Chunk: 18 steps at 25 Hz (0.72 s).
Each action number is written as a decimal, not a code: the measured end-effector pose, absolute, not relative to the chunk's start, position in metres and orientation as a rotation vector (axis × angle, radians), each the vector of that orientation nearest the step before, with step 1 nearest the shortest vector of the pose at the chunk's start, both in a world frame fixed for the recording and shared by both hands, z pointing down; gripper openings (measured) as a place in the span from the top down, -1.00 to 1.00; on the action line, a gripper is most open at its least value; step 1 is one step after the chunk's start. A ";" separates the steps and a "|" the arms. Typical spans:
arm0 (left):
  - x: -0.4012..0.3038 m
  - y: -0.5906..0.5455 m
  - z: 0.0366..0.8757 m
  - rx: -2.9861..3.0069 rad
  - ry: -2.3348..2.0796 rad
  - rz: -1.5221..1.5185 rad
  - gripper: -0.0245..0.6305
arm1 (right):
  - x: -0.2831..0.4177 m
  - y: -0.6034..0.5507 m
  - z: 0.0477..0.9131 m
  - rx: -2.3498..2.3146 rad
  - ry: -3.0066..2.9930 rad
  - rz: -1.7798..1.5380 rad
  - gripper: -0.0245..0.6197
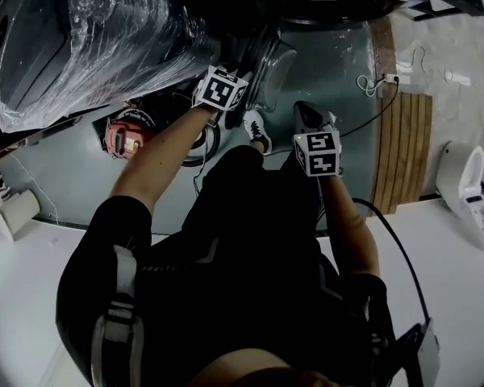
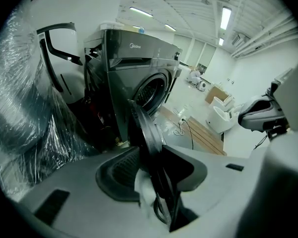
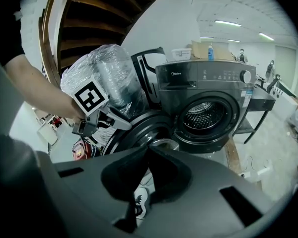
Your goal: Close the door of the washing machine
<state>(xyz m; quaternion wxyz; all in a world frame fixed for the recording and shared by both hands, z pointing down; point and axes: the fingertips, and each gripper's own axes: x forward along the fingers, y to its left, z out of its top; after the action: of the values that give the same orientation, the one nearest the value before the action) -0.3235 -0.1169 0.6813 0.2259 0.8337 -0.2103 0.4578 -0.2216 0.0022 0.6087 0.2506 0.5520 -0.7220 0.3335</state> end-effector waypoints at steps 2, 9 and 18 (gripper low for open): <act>-0.317 -0.113 0.682 2.278 -0.595 1.262 0.52 | -0.218 0.004 0.609 1.516 -1.967 0.920 0.91; -0.287 -0.095 0.683 2.246 -0.580 1.282 0.46 | -0.194 0.018 0.608 1.555 -1.939 0.946 0.91; -0.250 -0.081 0.682 2.168 -0.585 1.313 0.40 | -0.147 0.036 0.617 1.654 -1.854 1.027 0.91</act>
<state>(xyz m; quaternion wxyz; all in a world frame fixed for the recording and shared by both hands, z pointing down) -0.2502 -0.0813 0.6825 0.2672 0.8032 -0.2167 0.4863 -0.1466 0.0363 0.6170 0.2244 0.5996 -0.6720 0.3721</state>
